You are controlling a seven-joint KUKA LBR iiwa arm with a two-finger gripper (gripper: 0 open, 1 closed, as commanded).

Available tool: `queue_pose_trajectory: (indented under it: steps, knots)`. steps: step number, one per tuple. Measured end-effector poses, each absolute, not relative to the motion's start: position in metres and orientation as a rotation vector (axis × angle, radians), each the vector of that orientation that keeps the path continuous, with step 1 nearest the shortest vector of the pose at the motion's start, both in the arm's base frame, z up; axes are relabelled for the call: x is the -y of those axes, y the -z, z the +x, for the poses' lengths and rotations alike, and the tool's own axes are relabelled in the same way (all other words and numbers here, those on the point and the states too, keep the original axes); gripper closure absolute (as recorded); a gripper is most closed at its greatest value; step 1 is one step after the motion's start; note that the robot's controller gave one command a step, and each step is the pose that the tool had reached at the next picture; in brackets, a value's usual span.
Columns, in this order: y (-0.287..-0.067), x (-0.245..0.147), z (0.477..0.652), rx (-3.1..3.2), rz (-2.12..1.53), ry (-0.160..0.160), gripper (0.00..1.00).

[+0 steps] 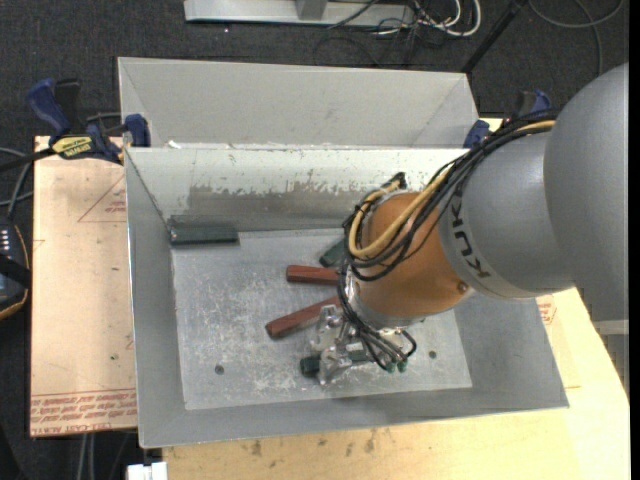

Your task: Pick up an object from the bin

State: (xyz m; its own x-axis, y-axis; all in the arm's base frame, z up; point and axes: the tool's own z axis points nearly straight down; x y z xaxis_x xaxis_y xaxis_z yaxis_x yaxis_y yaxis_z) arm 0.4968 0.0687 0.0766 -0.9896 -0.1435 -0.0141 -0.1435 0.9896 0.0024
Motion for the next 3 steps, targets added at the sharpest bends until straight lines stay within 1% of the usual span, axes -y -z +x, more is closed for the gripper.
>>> queue_pose_trajectory:
  steps: [1,2,3]
  knots:
    - [-0.077,-0.069,0.497,-3.12,-0.225,-0.006,1.0]
    - [-0.186,-0.005,0.503,-3.14,-0.045,-0.001,1.0]
    - [-0.186,-0.005,0.503,-3.14,-0.045,-0.001,1.0]
